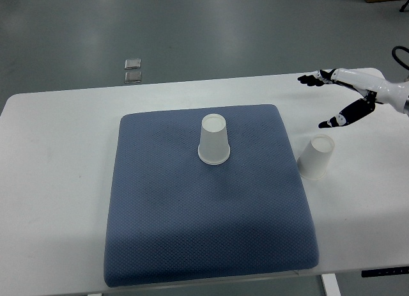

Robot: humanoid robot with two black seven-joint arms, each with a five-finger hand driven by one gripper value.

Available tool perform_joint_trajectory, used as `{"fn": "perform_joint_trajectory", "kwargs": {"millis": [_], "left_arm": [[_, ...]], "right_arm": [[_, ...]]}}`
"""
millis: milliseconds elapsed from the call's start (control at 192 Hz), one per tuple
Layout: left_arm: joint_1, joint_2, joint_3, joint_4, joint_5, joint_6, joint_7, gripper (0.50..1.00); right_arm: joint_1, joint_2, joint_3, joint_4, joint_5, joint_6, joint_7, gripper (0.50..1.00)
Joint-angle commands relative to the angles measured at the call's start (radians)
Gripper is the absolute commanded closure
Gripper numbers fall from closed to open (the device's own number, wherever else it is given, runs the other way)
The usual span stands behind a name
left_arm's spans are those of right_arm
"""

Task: Stack paper cups
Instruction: 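Reach the right hand down toward the loose white paper cup, then close the right hand fingers around the loose white paper cup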

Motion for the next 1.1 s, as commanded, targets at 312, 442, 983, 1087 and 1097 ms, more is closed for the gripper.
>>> {"fn": "perform_joint_trajectory", "kwargs": {"millis": [312,442,983,1087,1097], "left_arm": [[0.0,0.0,0.0,0.0,0.0,0.0,0.0,0.5],[0.0,0.0,0.0,0.0,0.0,0.0,0.0,0.5],[0.0,0.0,0.0,0.0,0.0,0.0,0.0,0.5],[0.0,0.0,0.0,0.0,0.0,0.0,0.0,0.5],[0.0,0.0,0.0,0.0,0.0,0.0,0.0,0.5]], "right_arm": [[0.006,-0.024,-0.161,0.007,-0.214,-0.156,0.012,0.587],[0.012,-0.026,-0.23,0.0,-0.221,-0.228,0.012,0.589],[0.014,-0.001,-0.247,-0.078,-0.266,-0.276,0.011,0.63],[0.015,0.003,-0.247,-0.082,-0.269,-0.276,0.011,0.642],[0.015,0.005,-0.247,-0.082,-0.27,-0.277,0.011,0.644]]}}
